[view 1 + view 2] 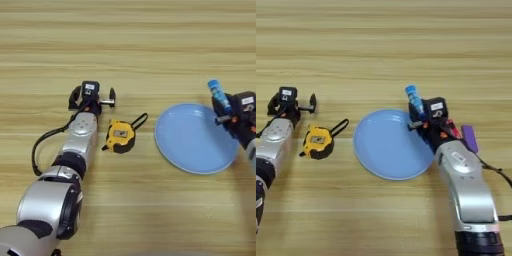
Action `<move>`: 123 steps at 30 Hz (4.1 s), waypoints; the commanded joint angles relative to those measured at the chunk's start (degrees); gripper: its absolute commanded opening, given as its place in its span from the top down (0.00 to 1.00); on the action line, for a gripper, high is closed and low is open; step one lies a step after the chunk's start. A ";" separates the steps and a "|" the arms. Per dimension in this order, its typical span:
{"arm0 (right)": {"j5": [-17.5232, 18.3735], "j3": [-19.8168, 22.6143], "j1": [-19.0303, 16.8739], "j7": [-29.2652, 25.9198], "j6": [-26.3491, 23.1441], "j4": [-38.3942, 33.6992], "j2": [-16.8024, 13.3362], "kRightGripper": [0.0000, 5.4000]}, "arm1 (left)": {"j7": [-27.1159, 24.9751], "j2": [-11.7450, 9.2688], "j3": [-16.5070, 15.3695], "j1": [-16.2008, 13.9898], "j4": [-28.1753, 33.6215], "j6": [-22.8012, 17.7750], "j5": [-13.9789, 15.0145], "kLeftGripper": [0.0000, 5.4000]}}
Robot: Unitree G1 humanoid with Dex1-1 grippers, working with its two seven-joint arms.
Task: Move the objects on the table
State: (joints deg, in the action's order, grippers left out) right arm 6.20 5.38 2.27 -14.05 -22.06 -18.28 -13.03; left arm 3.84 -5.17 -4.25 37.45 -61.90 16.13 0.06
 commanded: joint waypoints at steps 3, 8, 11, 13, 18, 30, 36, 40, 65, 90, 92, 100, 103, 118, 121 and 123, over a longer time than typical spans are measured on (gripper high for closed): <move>2.40 7.14 0.14 0.61 -0.92 1.11 -3.00 0.74 | 0.35 0.12 0.02 0.67 0.13 -0.33 -0.54 0.00; 2.78 11.85 0.91 1.02 0.97 6.52 -5.59 0.74 | 0.36 0.13 0.03 0.61 0.20 -0.32 -0.55 0.00; 1.90 13.97 1.66 1.59 3.47 12.65 -7.81 0.74 | 0.36 0.09 0.04 0.64 0.14 -0.32 -0.57 0.00; 0.28 14.31 2.31 2.54 5.73 16.74 -9.11 0.74 | 0.36 0.06 0.03 0.66 0.09 -0.31 -0.58 0.00; -0.04 14.36 4.29 2.35 9.63 25.84 -10.32 0.74 | 0.40 0.07 0.06 0.61 0.06 -0.24 -0.61 0.00; -0.82 12.79 6.61 1.08 15.34 39.44 -12.27 0.74 | 0.42 0.09 0.05 0.65 0.05 -0.27 -0.60 0.00; -0.66 12.36 7.06 0.77 16.92 42.53 -12.67 0.74 | 0.38 0.04 0.02 0.63 0.09 -0.26 -0.57 0.00; -0.70 11.61 7.11 0.46 17.41 43.54 -12.35 0.74 | 0.41 0.04 0.02 0.66 0.05 -0.26 -0.57 0.00; 1.29 12.97 5.82 1.67 16.83 37.31 -11.96 0.27 | 0.38 0.05 0.04 0.68 0.02 -0.22 -0.60 0.00; 1.62 11.45 1.65 1.67 13.03 22.50 -10.09 0.00 | 0.48 0.09 0.13 0.80 -0.14 -0.19 -0.71 0.00; 1.62 11.01 0.91 1.44 12.42 19.98 -9.84 0.00 | 0.50 0.11 0.13 0.83 -0.15 -0.20 -0.71 0.00; 0.73 7.64 -2.52 -1.04 9.91 13.28 -10.02 0.11 | 0.51 0.09 0.13 0.89 -0.26 -0.19 -0.72 0.00; -0.49 5.94 -3.33 -1.78 9.87 12.94 -10.49 0.16 | 0.51 0.07 0.13 0.88 -0.25 -0.18 -0.71 0.00; -2.66 3.69 -2.99 -3.20 10.58 17.80 -10.46 0.48 | 0.49 0.09 0.13 0.71 -0.04 -0.14 -0.69 0.00; -2.66 3.79 -2.54 -3.23 10.78 18.94 -10.45 0.54 | 0.45 0.06 0.12 0.67 0.02 -0.14 -0.67 0.00; -2.68 3.84 -2.22 -3.22 11.10 20.05 -10.44 0.58 | 0.44 0.06 0.11 0.66 0.04 -0.13 -0.67 0.00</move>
State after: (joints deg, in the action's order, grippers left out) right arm 3.64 9.18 -0.94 -16.91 -11.59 0.46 -22.96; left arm 3.93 -5.19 -4.22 37.45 -61.93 16.14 0.05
